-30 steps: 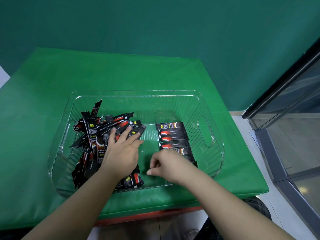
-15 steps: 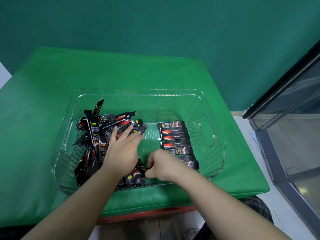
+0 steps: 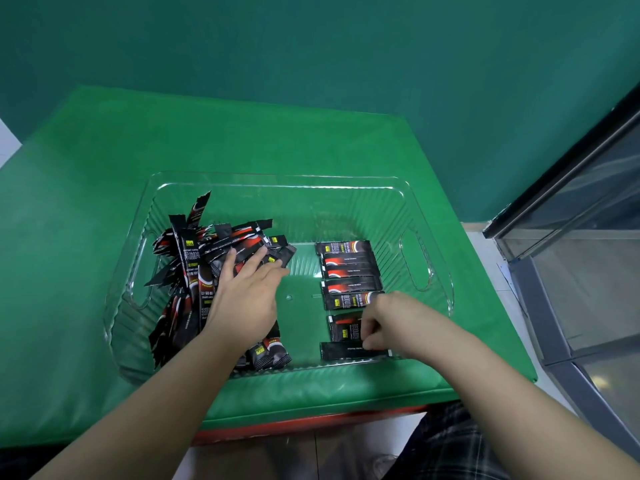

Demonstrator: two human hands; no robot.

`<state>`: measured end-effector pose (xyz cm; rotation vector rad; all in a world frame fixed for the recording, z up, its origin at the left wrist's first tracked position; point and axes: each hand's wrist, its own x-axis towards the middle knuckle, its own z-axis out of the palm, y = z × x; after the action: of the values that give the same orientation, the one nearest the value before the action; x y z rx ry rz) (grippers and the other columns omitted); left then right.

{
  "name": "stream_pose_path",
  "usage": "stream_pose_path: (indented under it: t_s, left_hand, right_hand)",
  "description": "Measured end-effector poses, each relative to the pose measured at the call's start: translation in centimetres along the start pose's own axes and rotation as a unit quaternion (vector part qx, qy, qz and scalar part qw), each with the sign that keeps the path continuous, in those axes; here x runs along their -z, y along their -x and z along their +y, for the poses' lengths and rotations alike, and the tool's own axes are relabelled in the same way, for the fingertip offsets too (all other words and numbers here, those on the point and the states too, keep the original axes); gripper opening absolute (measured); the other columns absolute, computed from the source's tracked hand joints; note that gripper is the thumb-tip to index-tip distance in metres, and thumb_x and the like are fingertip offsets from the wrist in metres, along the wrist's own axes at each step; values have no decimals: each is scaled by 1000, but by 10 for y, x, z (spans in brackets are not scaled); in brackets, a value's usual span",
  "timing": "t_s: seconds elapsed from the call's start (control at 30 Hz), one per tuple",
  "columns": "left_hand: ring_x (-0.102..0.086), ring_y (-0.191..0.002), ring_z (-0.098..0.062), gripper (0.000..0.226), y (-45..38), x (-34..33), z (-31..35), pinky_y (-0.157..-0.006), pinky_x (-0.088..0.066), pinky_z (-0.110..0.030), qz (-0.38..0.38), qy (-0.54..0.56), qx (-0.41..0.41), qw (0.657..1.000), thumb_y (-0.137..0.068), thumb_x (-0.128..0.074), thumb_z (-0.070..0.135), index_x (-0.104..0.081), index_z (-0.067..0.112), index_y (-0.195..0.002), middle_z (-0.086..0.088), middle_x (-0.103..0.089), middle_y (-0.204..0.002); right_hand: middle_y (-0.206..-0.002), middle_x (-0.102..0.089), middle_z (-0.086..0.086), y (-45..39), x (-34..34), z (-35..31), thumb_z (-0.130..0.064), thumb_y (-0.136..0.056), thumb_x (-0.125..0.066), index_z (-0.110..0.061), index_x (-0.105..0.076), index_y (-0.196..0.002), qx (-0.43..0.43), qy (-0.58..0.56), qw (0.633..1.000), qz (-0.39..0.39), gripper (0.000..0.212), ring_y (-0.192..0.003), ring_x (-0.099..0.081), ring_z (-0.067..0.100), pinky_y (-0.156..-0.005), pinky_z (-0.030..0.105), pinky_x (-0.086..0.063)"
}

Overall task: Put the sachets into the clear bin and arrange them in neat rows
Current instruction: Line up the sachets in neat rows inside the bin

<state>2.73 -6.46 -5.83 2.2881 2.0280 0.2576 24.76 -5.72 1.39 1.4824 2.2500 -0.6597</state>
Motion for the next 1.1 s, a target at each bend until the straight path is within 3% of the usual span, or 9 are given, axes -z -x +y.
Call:
stream_pose_path:
  t_s: [0.13, 0.23, 0.37, 0.77, 1.0, 1.1]
  left_hand:
    - [-1, -147, -10, 55, 1, 1, 0, -102, 31, -39, 0, -1, -1, 1000, -94, -37, 10, -33, 28, -146, 10, -29, -154]
    - [-1, -147, -11, 54, 1, 1, 0, -102, 31, -39, -1, -3, -3, 1000, -94, -36, 10, -33, 28, -146, 10, -29, -155]
    - [-3, -147, -11, 53, 1, 2, 0, -101, 31, -38, -1, 5, -4, 1000, -94, -37, 10, -35, 26, -145, 9, -30, -154]
    - [-2, -147, -10, 53, 1, 2, 0, -102, 31, -39, -2, 12, -1, 1000, -95, -36, 11, -35, 27, -145, 9, -30, -154]
    - [-4, -147, -10, 53, 0, 1, 0, -102, 31, -38, 0, 21, 0, 1000, -95, -37, 10, -37, 27, -145, 9, -31, -154]
    - [-5, -147, -11, 52, 0, 0, 0, -104, 30, -39, 4, 27, 1, 1000, -94, -38, 10, -38, 26, -144, 8, -32, -153]
  right_hand:
    - [-104, -67, 5, -13, -8, 4, -20, -85, -68, -16, -67, -105, -2, -8, 996, 91, 21, -91, -61, 19, -82, 31, -51]
    - [-108, -64, 5, -19, -16, 6, -19, -87, -65, -16, -66, -107, 15, 7, 994, 110, 20, -97, -59, 22, -83, 35, -50]
    - [-110, -63, 4, -20, -22, 7, -22, -87, -66, -16, -63, -111, 24, 28, 994, 104, 25, -101, -58, 21, -83, 34, -50]
    - [-98, -65, 3, -24, -30, 6, -12, -90, -60, -14, -63, -93, 30, 35, 992, 113, 5, -88, -58, 19, -66, 27, -41]
    - [-109, -61, 3, -20, -29, 10, -22, -85, -68, -15, -59, -107, 38, 49, 994, 92, 25, -100, -55, 20, -77, 30, -46]
    - [-109, -61, 4, -21, -30, 11, -20, -85, -68, -14, -58, -107, 38, 57, 993, 99, 25, -101, -54, 21, -74, 30, -43]
